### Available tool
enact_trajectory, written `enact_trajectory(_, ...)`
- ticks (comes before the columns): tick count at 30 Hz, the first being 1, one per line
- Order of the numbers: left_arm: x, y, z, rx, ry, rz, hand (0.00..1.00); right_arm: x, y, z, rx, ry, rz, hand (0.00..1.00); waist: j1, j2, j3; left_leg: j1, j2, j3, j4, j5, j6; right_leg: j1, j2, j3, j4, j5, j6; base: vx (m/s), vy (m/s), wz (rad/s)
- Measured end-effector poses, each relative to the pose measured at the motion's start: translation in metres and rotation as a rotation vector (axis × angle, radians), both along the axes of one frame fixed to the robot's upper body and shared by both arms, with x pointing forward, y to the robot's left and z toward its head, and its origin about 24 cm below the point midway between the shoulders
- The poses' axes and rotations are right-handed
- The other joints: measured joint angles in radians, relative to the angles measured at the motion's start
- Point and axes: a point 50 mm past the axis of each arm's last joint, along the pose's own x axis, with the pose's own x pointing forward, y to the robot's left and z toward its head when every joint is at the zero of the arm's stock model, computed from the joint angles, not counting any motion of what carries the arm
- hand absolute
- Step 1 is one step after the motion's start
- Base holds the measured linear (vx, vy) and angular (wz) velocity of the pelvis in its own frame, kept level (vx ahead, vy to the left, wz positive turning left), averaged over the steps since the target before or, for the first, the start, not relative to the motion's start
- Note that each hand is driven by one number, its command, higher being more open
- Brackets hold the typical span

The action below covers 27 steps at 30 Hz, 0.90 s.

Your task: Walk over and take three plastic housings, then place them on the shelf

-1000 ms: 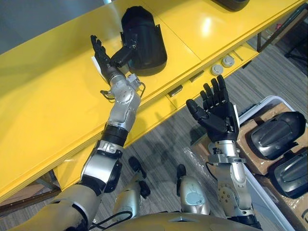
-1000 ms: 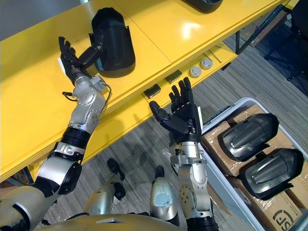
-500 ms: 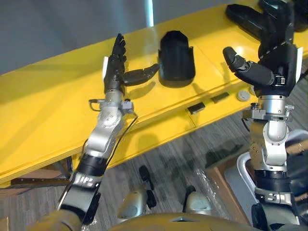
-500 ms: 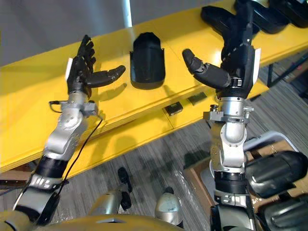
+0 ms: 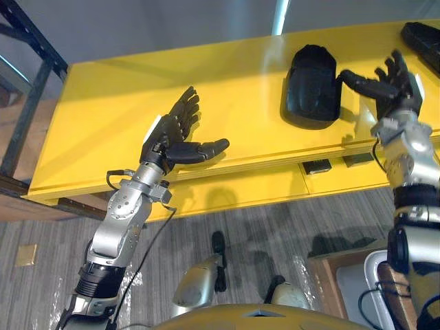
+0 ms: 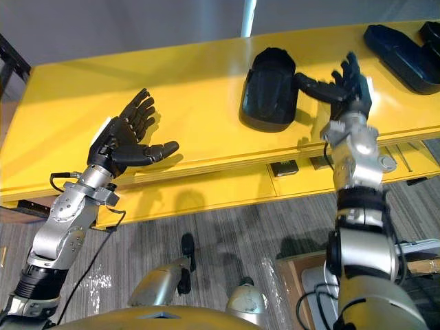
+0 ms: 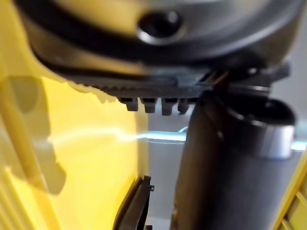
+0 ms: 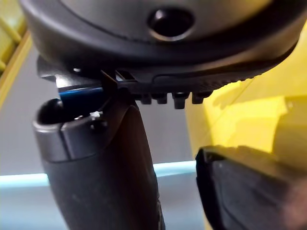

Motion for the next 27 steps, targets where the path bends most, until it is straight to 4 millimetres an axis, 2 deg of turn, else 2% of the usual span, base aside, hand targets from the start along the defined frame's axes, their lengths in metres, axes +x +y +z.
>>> enact_trajectory(1, 0.003, 0.0, 0.007, -0.02, -0.03, -0.017, 1.0, 0.0, -0.001, 0.019, 0.0, -0.047, 0.005, 1.0, 0.011, 0.002, 0.02, -0.012, -0.001, -0.008, -0.001, 0.005, -0.005, -0.016, -0.005, -0.004, 0.02, -0.008, 0.0, -0.04, -0.025, 0.18)
enact_trajectory(4, 0.003, 0.005, 0.016, -0.031, -0.072, -0.033, 1.0, 0.004, 0.003, 0.039, 0.012, -0.096, 0.047, 1.0, 0.025, 0.001, 0.036, -0.033, -0.002, -0.019, -0.002, 0.013, -0.015, -0.048, -0.01, -0.007, 0.055, -0.024, -0.006, -0.02, -0.055, 0.14)
enact_trajectory(7, 0.002, 0.007, 0.019, -0.031, -0.1, -0.04, 1.0, 0.003, 0.001, 0.042, -0.004, -0.089, 0.059, 1.0, 0.046, 0.001, 0.063, -0.032, -0.005, -0.03, -0.003, 0.02, -0.015, -0.053, -0.015, -0.007, 0.084, -0.044, -0.008, 0.01, -0.091, 0.11)
enact_trajectory(10, 0.001, 0.009, 0.02, -0.025, -0.115, -0.044, 1.0, 0.006, 0.0, 0.043, 0.021, -0.056, 0.046, 1.0, 0.05, -0.003, 0.077, -0.034, -0.006, -0.035, -0.013, 0.031, -0.016, -0.069, -0.023, -0.007, 0.111, -0.061, -0.012, 0.0, -0.097, 0.06)
enact_trajectory(16, 0.0, 0.011, 0.024, -0.012, -0.141, -0.051, 1.0, 0.009, -0.002, 0.042, 0.052, -0.004, -0.022, 1.0, 0.05, -0.029, 0.099, -0.034, 0.003, -0.037, -0.021, 0.04, -0.022, -0.083, -0.022, -0.007, 0.143, -0.079, -0.024, 0.01, -0.098, -0.01)
enact_trajectory(20, 0.0, 0.008, 0.025, -0.045, -0.149, -0.071, 1.0, 0.009, 0.001, 0.063, 0.068, -0.058, -0.05, 1.0, 0.05, -0.025, 0.129, -0.034, 0.006, -0.04, -0.02, 0.042, -0.026, -0.091, -0.023, -0.006, 0.161, -0.092, -0.028, -0.01, -0.091, 0.01)
enact_trajectory(22, 0.001, 0.006, 0.028, -0.044, -0.158, -0.08, 1.0, 0.009, 0.003, 0.069, 0.062, -0.075, -0.027, 1.0, 0.054, -0.026, 0.138, -0.035, 0.008, -0.041, -0.02, 0.044, -0.028, -0.094, -0.022, -0.006, 0.17, -0.096, -0.032, 0.0, -0.073, 0.0)
enact_trajectory(27, 0.002, 0.006, 0.031, -0.043, -0.167, -0.079, 1.0, 0.012, 0.012, 0.069, 0.015, -0.071, 0.093, 1.0, 0.066, -0.026, 0.139, -0.035, 0.008, -0.043, -0.02, 0.045, -0.029, -0.099, -0.024, -0.006, 0.186, -0.108, -0.036, 0.02, -0.086, 0.01)
